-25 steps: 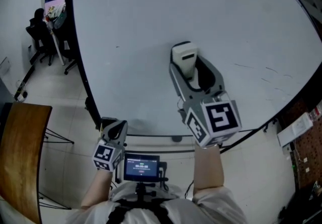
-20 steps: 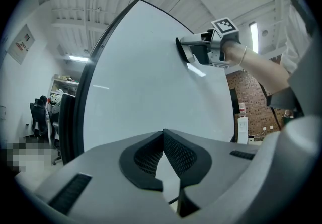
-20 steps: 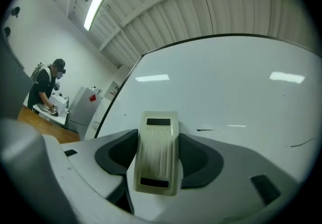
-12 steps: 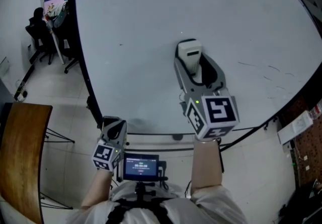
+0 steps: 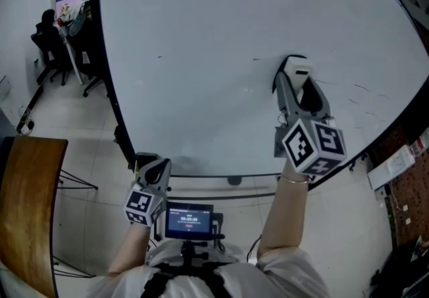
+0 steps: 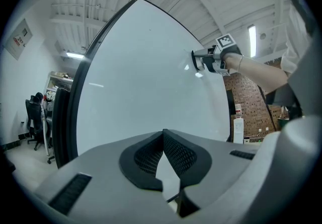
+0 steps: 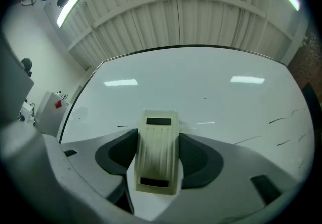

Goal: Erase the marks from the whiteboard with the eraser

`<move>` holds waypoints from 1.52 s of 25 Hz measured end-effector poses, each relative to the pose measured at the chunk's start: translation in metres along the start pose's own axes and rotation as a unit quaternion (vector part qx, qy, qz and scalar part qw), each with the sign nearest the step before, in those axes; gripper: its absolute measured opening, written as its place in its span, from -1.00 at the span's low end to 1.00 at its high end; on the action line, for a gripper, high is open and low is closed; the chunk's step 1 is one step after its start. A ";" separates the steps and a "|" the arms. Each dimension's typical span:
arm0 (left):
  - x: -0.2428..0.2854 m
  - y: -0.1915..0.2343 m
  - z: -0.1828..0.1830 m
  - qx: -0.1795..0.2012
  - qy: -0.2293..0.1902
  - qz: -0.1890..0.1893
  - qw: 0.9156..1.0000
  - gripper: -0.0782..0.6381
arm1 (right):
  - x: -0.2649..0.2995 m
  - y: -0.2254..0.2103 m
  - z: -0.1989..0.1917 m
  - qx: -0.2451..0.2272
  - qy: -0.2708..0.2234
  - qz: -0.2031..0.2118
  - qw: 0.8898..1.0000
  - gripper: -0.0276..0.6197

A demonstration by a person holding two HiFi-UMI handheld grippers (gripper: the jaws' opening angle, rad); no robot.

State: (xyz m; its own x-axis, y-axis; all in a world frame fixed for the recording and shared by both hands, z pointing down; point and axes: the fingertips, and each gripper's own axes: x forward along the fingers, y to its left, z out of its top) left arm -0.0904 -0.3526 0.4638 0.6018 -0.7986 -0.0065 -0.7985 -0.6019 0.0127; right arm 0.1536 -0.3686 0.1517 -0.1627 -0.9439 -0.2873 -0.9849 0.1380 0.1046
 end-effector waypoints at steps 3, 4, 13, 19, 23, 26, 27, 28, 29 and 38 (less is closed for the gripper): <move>-0.001 0.000 0.001 0.004 0.000 -0.002 1.000 -0.77 | -0.002 -0.004 0.000 0.005 0.000 -0.004 1.000 -0.09; -0.003 -0.001 0.002 0.003 0.000 -0.003 1.000 -0.77 | -0.003 -0.002 0.001 0.003 -0.003 -0.002 1.000 -0.09; -0.017 -0.010 0.010 0.014 -0.007 -0.019 1.000 -0.77 | -0.044 0.045 -0.024 0.031 -0.048 0.075 0.995 -0.09; -0.027 -0.017 0.011 0.023 -0.011 -0.034 0.999 -0.77 | -0.082 0.085 -0.118 0.039 0.054 0.092 0.994 -0.09; -0.032 -0.024 0.011 0.022 -0.009 -0.044 0.999 -0.77 | -0.110 0.099 -0.203 0.061 0.144 0.084 0.984 -0.09; -0.035 -0.030 0.004 0.022 -0.007 -0.057 0.998 -0.77 | -0.136 0.106 -0.245 0.069 0.192 0.075 0.976 -0.09; -0.035 -0.031 0.000 0.023 -0.007 -0.061 0.998 -0.77 | -0.144 0.108 -0.255 0.072 0.204 0.074 0.974 -0.09; -0.036 -0.032 -0.003 0.020 -0.006 -0.063 0.998 -0.77 | -0.151 0.112 -0.264 0.076 0.214 0.076 0.971 -0.09; -0.038 -0.035 -0.005 0.016 -0.005 -0.063 0.998 -0.77 | -0.159 0.115 -0.271 0.080 0.223 0.079 0.968 -0.09; -0.060 -0.071 -0.013 0.004 0.002 -0.037 0.999 -0.77 | -0.209 0.114 -0.288 0.107 0.248 0.113 0.956 -0.09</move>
State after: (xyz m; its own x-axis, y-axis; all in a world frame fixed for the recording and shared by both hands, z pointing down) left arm -0.0701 -0.2620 0.4758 0.6600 -0.7513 -0.0034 -0.7512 -0.6600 0.0051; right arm 0.0923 -0.2419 0.4980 -0.3779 -0.9014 0.2112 -0.9257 0.3641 -0.1023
